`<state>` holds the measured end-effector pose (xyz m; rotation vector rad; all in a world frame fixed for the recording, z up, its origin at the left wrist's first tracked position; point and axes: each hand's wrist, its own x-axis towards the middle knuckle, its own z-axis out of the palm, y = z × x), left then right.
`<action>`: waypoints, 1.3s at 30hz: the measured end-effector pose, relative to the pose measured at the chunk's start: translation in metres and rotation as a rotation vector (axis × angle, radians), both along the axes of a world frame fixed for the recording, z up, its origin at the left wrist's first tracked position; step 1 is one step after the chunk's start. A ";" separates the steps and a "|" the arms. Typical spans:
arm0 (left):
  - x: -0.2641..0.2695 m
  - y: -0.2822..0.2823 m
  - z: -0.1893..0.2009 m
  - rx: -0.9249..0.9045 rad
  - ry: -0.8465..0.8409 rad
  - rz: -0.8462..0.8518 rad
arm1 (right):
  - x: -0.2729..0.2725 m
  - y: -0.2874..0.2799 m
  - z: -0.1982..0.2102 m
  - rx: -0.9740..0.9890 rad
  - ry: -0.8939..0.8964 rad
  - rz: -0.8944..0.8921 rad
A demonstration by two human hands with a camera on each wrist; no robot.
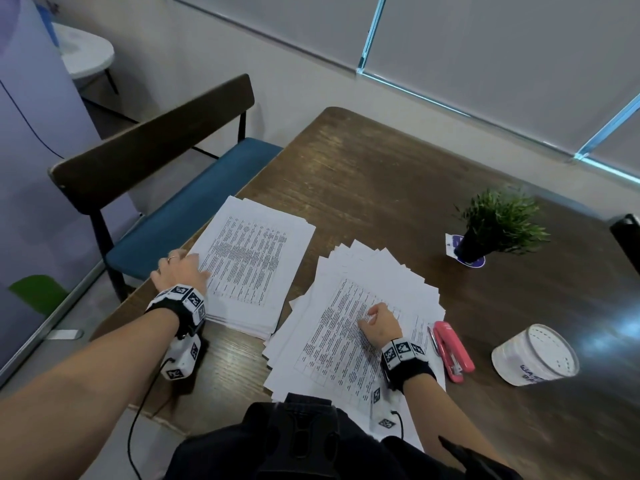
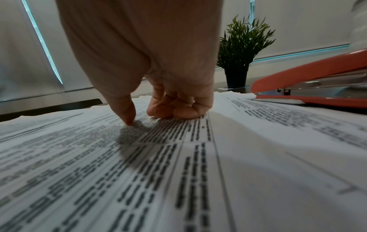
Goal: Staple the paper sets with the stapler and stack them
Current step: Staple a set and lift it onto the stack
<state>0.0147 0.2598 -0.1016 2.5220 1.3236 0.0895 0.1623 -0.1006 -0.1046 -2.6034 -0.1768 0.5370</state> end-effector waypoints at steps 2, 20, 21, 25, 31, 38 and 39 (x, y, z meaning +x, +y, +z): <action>0.001 -0.003 -0.002 0.034 0.032 0.000 | -0.002 0.000 0.002 -0.002 -0.005 0.018; 0.063 -0.172 0.012 -0.307 0.130 -0.780 | 0.019 -0.079 0.033 -0.456 -0.248 -0.030; 0.066 -0.175 0.012 -0.320 0.161 -0.739 | 0.019 -0.084 0.032 -0.464 -0.238 -0.050; 0.073 -0.177 0.017 -0.330 0.234 -0.679 | 0.019 -0.094 0.028 -0.473 -0.227 -0.131; 0.075 -0.170 0.024 -0.354 0.174 -0.679 | 0.026 -0.100 0.028 -0.389 -0.121 -0.355; 0.080 -0.176 0.027 -0.491 -0.026 -0.563 | 0.029 -0.106 0.035 -0.191 -0.215 -0.437; 0.080 -0.176 0.027 -0.495 -0.052 -0.559 | 0.028 -0.105 0.038 -0.178 -0.238 -0.443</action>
